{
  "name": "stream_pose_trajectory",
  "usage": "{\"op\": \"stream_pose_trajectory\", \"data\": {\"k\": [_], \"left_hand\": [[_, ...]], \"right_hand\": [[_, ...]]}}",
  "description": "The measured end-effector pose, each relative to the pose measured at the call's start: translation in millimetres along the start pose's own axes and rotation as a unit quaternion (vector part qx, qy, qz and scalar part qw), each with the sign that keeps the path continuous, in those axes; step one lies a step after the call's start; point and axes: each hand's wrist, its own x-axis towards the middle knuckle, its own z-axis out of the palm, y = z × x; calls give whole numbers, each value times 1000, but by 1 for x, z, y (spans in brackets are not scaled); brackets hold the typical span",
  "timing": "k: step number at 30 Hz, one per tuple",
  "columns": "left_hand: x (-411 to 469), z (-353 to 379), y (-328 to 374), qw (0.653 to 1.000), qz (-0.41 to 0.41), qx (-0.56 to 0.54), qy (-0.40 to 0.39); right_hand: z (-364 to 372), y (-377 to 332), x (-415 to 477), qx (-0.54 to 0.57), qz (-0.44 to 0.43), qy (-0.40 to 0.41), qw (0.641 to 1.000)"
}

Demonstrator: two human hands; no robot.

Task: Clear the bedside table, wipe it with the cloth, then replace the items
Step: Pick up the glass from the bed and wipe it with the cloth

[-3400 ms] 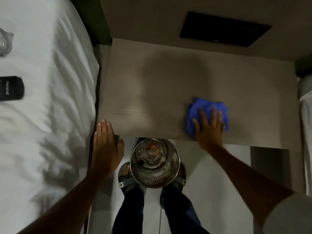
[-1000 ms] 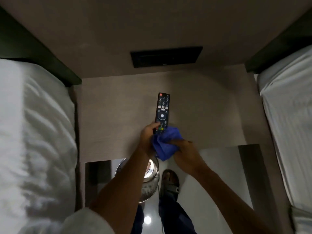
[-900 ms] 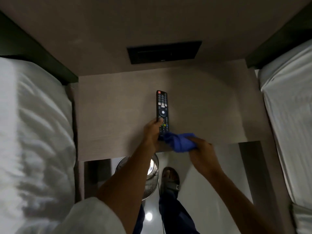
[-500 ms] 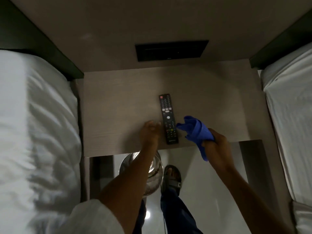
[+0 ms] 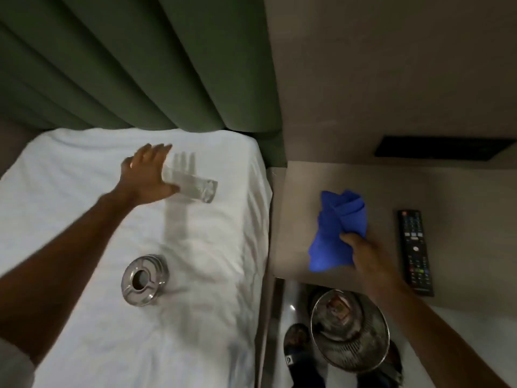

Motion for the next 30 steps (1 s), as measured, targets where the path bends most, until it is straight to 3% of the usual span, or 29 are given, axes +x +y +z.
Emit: {"op": "stream_pose_trajectory", "data": {"k": [2,4,8,12,15,17,19,22,24,27,29,30], "left_hand": [[11,11,-20,986,61,116,-104],[15,28,-20,981,102,143,-81],[10,32,4,994,100,41,29],[-31,36,42,971,212,-98,40],[-68,50,81,953,209,-221,5],[-85,61,101,940,189,-284,7],[-95,69,118,926,161,-343,-5],[-109,78,146,861,54,-503,-53],[-115,80,172,825,-12,-562,-65],[-115,81,201,845,-58,-528,-59],[-113,78,213,881,-41,-468,-56],[-113,78,217,904,-16,-424,-47]], "right_hand": [[19,-7,-6,0,-20,-34,999],[40,-13,-11,-4,-29,-92,995],[81,-25,-14,-37,-132,-31,990],[110,-41,-21,-135,-287,-78,945],[113,-37,-17,-244,-319,-88,911],[100,-33,-5,-158,-260,-87,949],[73,-33,4,17,-124,-110,986],[54,-14,4,286,-14,-96,953],[60,-2,-5,341,9,-57,938],[72,1,-21,247,-13,-42,968],[69,6,-27,132,-88,1,987],[66,9,-28,48,-167,29,984]]}}
